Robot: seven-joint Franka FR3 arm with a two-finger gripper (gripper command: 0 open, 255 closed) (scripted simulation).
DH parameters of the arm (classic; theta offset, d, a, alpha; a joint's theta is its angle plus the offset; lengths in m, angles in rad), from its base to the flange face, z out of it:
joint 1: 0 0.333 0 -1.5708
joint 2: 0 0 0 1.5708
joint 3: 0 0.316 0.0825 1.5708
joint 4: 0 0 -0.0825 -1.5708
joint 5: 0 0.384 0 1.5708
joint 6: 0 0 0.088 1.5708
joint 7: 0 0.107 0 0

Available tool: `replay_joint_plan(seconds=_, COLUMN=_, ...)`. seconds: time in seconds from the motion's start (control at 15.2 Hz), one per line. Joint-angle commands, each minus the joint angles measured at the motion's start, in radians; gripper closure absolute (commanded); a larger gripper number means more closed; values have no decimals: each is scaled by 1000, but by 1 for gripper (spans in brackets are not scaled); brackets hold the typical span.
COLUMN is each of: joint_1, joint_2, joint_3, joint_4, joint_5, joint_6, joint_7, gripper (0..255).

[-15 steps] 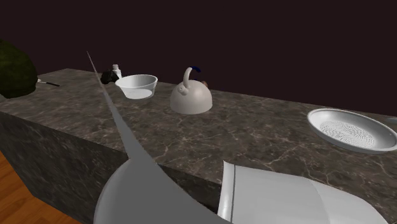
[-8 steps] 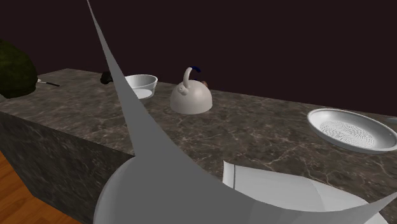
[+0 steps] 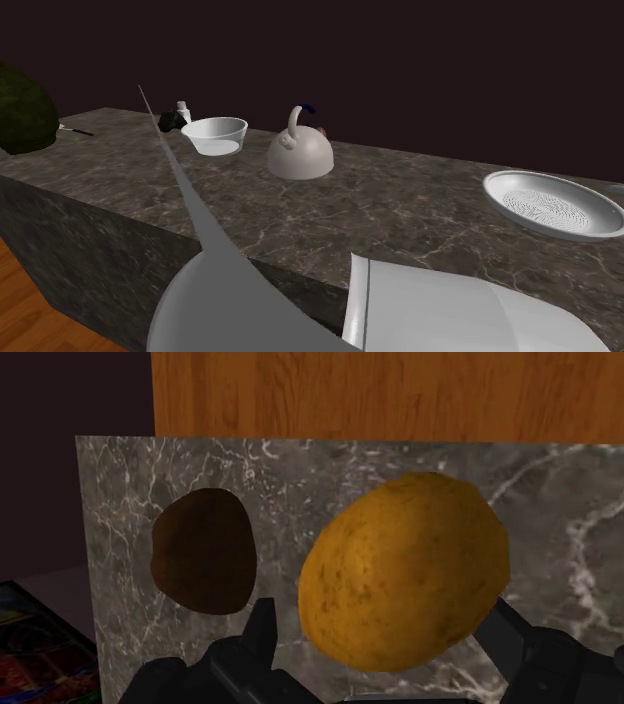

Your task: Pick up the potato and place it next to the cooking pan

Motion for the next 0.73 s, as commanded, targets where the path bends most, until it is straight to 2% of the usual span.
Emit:
replay_joint_plan(seconds=0.0, joint_1=-19, joint_2=-121, joint_3=62, joint_4=-16, joint_5=-35, joint_6=-122, joint_7=7, gripper=0)
replay_joint_plan(seconds=0.13, joint_1=-50, joint_2=-220, joint_3=142, joint_4=-31, joint_5=-33, joint_6=-225, joint_7=-4, gripper=0)
replay_joint_plan(seconds=0.66, joint_1=-54, joint_2=-218, joint_3=145, joint_4=-32, joint_5=-31, joint_6=-223, joint_7=-5, gripper=0)
